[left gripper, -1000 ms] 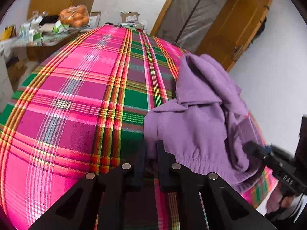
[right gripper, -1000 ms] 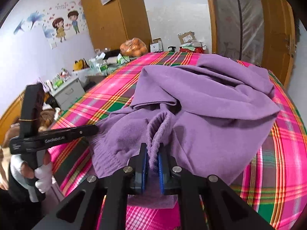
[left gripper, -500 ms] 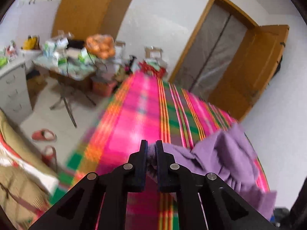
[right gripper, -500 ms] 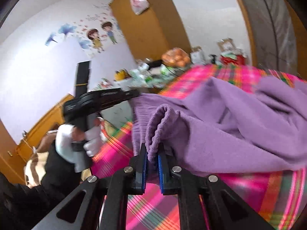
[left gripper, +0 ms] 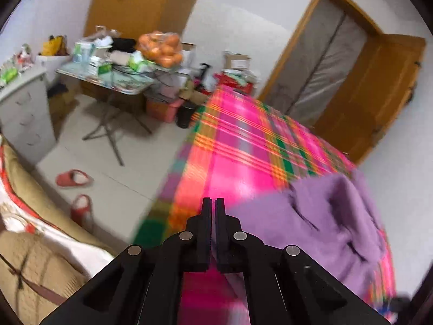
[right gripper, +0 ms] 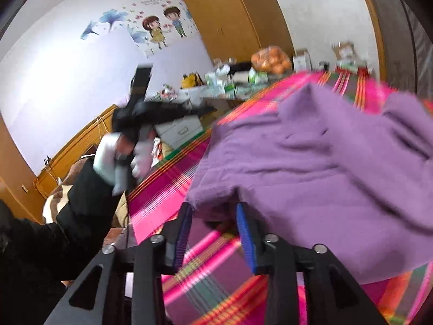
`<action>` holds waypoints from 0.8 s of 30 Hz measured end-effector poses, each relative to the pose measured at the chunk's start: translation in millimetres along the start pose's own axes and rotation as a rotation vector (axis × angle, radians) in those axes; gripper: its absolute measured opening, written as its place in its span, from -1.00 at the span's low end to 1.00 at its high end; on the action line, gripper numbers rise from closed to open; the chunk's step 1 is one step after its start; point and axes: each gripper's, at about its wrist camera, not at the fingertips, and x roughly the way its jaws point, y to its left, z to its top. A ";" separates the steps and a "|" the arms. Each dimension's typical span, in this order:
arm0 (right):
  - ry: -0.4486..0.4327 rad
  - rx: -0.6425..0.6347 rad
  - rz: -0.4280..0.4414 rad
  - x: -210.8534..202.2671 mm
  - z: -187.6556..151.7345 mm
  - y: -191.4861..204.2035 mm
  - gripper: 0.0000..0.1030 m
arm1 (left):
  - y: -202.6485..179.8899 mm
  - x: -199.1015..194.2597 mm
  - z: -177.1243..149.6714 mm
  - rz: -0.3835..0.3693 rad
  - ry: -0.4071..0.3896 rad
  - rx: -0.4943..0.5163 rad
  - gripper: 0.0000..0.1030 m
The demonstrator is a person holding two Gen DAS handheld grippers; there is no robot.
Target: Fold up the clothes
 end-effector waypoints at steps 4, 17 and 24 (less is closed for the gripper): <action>-0.004 -0.072 -0.096 -6.8 -0.6 -11.8 -0.15 | -22.3 -29.9 -47.8 -0.118 0.022 0.026 -0.86; 0.156 -0.298 -0.067 43.2 -21.0 14.6 -0.94 | -13.0 -37.8 -103.7 -0.156 0.129 -0.110 -0.85; 0.254 -0.391 -0.015 37.4 -50.6 36.8 -0.91 | -9.7 -33.4 -110.4 -0.228 0.154 -0.170 -0.51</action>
